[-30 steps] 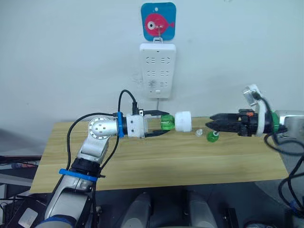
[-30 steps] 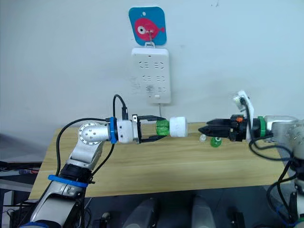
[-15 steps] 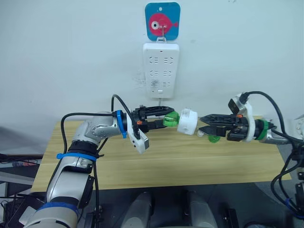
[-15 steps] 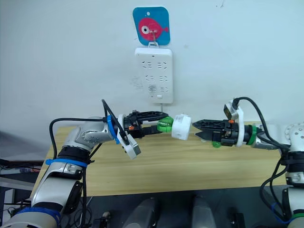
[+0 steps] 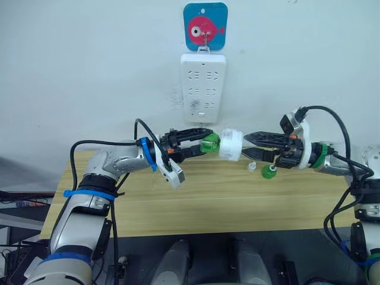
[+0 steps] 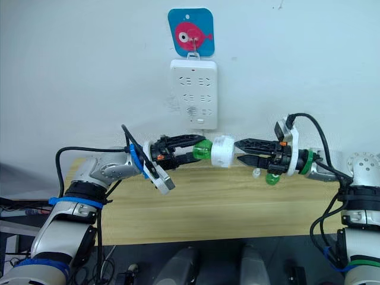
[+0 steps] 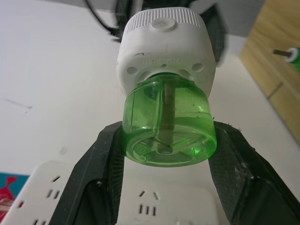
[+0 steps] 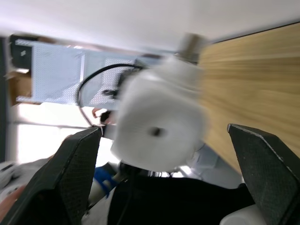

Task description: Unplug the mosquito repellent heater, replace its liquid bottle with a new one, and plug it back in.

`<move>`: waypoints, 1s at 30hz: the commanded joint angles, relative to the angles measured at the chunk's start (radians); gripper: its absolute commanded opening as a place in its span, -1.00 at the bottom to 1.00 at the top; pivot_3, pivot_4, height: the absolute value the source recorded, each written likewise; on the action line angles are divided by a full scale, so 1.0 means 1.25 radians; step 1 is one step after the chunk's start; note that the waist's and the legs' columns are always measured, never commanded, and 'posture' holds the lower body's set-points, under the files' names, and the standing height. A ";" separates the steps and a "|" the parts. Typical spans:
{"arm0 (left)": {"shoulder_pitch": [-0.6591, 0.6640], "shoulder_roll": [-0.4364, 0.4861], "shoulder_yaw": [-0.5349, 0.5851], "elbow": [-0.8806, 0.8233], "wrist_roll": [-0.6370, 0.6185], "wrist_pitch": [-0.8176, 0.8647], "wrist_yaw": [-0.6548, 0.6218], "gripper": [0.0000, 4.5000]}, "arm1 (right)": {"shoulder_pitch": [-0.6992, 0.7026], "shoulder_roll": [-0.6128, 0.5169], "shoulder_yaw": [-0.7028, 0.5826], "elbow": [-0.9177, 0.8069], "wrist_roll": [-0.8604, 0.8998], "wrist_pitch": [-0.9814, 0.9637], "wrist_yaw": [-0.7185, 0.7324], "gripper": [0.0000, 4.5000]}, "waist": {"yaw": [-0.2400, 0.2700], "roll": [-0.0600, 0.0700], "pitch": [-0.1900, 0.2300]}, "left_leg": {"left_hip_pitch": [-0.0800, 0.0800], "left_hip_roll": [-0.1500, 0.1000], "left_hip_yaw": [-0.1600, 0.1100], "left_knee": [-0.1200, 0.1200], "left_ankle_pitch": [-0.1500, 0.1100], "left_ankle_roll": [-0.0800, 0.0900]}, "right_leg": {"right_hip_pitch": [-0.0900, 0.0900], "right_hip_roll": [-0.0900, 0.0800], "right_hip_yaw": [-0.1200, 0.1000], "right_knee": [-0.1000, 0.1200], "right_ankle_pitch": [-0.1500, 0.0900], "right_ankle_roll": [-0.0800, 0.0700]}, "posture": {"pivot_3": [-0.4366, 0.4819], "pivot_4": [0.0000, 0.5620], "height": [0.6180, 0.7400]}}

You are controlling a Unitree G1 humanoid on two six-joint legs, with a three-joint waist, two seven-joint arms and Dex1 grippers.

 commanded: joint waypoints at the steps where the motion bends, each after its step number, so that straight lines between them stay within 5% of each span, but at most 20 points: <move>1: -0.013 0.016 -0.004 -0.026 0.011 -0.006 0.049 -0.01 | -0.014 -0.017 -0.011 0.004 0.027 0.021 0.056 1.00 | 0.000 0.000 0.000 | 0.000 0.000 0.000 0.000 0.000 0.000 | 0.000 0.000 0.000 0.000 0.000 0.000 | 0.22 -0.20 1.00; 20: -0.044 0.022 -0.027 -0.045 0.057 0.026 0.156 -0.01 | 0.078 -0.001 -0.020 -0.120 0.027 -0.057 -0.047 1.00 | 0.001 0.000 0.000 | 0.000 0.000 0.000 0.000 0.000 0.000 | 0.000 -0.001 0.000 0.000 0.000 0.000 | 0.23 -0.20 1.00; 24: -0.009 0.034 -0.108 0.027 -0.207 0.075 0.017 -0.01 | 0.095 -0.103 -0.046 -0.327 -0.030 -0.089 -0.006 1.00 | 0.000 0.002 -0.001 | 0.000 0.000 0.000 0.000 0.000 0.000 | -0.001 -0.001 0.000 0.000 0.000 0.000 | 0.22 -0.19 1.00; 28: 0.086 0.052 -0.195 -0.084 -0.646 0.320 -0.308 -0.01 | 0.089 -0.217 -0.031 -0.504 -0.306 -0.139 0.271 1.00 | -0.010 0.002 -0.001 | 0.000 0.000 -0.001 0.000 0.000 0.000 | -0.001 -0.002 0.000 0.000 0.000 0.000 | 0.21 -0.20 1.00; 30: 0.103 0.057 -0.179 -0.138 -0.750 0.423 -0.402 -0.01 | 0.093 -0.269 0.010 -0.551 -0.445 -0.215 0.401 1.00 | -0.018 0.002 -0.001 | -0.001 0.000 -0.001 0.000 0.000 0.000 | -0.001 -0.001 -0.001 0.000 0.000 0.000 | 0.20 -0.20 1.00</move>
